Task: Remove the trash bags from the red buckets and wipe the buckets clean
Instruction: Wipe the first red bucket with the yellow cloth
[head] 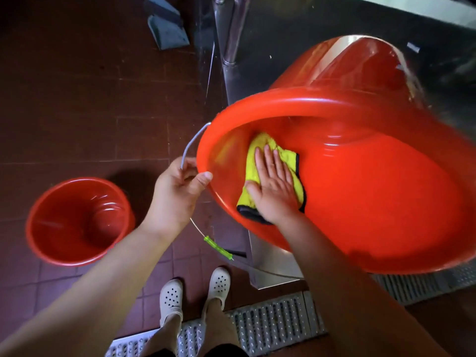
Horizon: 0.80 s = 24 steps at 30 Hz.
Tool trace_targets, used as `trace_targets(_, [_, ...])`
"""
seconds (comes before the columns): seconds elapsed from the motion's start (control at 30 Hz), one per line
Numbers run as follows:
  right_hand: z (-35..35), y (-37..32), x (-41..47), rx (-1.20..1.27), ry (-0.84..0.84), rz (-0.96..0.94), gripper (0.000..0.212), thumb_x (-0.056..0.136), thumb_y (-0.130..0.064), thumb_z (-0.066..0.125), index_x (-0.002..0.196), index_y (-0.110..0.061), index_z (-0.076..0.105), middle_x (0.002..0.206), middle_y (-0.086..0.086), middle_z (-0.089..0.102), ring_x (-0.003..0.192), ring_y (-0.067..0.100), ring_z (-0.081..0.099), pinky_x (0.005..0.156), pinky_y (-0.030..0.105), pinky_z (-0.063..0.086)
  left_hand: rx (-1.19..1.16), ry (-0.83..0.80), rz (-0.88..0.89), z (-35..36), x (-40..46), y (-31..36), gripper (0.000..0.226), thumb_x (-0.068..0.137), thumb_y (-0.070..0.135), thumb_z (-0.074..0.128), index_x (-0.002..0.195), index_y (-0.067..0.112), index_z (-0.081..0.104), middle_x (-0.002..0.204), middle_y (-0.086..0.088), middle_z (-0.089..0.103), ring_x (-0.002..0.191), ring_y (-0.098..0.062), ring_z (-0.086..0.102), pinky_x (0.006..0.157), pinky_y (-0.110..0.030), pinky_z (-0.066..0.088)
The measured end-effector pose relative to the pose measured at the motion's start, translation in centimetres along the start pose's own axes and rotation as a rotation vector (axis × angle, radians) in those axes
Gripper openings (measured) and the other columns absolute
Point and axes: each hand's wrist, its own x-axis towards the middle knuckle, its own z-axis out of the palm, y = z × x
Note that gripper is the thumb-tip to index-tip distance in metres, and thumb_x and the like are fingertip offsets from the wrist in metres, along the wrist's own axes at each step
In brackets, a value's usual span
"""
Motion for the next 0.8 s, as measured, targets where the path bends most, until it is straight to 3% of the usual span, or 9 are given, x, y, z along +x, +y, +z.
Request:
trace_targets(0.1, [-0.4, 2.8, 3.3, -0.039, -0.04, 0.093, 0.07, 0.092, -0.048, 0.037, 0.151, -0.031, 0.003, 0.16, -0.004, 0.002, 0.147, 0.017, 0.001, 0.117, 0.035, 0.002, 0.075, -0.002, 0.109, -0.2, 0.7, 1.7, 0.025, 0.082, 0.006, 0.067, 0.087, 0.028, 0.058, 0.078, 0.016, 0.07, 0.074, 0.004, 0.065, 0.07, -0.01, 0.048])
trace_targets(0.17, [-0.7, 4.5, 5.2, -0.055, -0.06, 0.159, 0.068, 0.094, -0.049, 0.035, 0.151, -0.031, 0.003, 0.16, -0.005, 0.001, 0.147, 0.016, 0.0, 0.117, 0.035, 0.001, 0.06, -0.013, 0.135, -0.3, 0.9, 2.4, 0.022, 0.08, 0.006, 0.07, 0.088, 0.024, 0.06, 0.079, 0.018, 0.071, 0.076, 0.003, 0.066, 0.069, -0.009, 0.048])
trace_targets(0.3, [-0.8, 6.1, 7.3, -0.119, -0.073, 0.219, 0.067, 0.094, -0.054, 0.029, 0.151, -0.027, 0.007, 0.16, -0.005, 0.001, 0.146, 0.016, -0.003, 0.116, 0.036, -0.001, -0.107, 0.01, 0.083, -0.5, 0.9, 2.6, 0.023, 0.07, 0.013, 0.078, 0.088, 0.026, 0.071, 0.09, 0.004, 0.074, 0.088, -0.012, 0.069, 0.077, -0.019, 0.052])
trace_targets(0.43, [-0.8, 5.6, 7.4, -0.128, -0.077, 0.227, 0.067, 0.094, -0.056, 0.025, 0.151, -0.03, 0.002, 0.16, -0.006, -0.001, 0.146, 0.016, -0.005, 0.116, 0.036, -0.002, -0.257, -0.002, -0.102, -0.4, -1.2, -0.1, 0.034, 0.078, 0.019, 0.069, 0.111, 0.016, 0.066, 0.106, -0.003, 0.071, 0.105, -0.018, 0.065, 0.092, -0.031, 0.049])
trace_targets(0.57, [-0.8, 2.3, 5.5, -0.033, -0.055, 0.262, 0.066, 0.096, -0.052, 0.028, 0.152, -0.025, 0.006, 0.16, -0.002, 0.001, 0.147, 0.018, -0.005, 0.117, 0.037, -0.002, -0.252, 0.015, -0.162, 0.5, -2.4, -0.9, 0.021, 0.081, 0.024, 0.062, 0.101, 0.015, 0.066, 0.096, 0.0, 0.073, 0.095, -0.018, 0.067, 0.086, -0.033, 0.052])
trace_targets(0.7, [-0.5, -2.4, -0.4, 0.091, 0.066, 0.079, 0.073, 0.088, -0.051, 0.028, 0.151, -0.019, 0.008, 0.159, 0.006, 0.008, 0.147, 0.022, 0.004, 0.118, 0.037, 0.002, -0.231, 0.037, -0.08, 1.2, -2.0, 0.3, 0.026, 0.08, 0.022, 0.061, 0.102, 0.008, 0.061, 0.099, -0.01, 0.064, 0.095, -0.026, 0.059, 0.099, -0.053, 0.044])
trace_targets(0.8, [-0.4, -3.5, -3.9, 0.154, 0.084, -0.055, 0.078, 0.083, -0.045, 0.034, 0.15, -0.021, 0.002, 0.159, 0.005, 0.006, 0.147, 0.021, 0.003, 0.119, 0.036, 0.002, -0.222, 0.034, -0.042, 1.5, -2.0, 1.1, 0.033, 0.078, 0.023, 0.064, 0.106, 0.006, 0.059, 0.1, -0.009, 0.061, 0.093, -0.017, 0.057, 0.097, -0.046, 0.045])
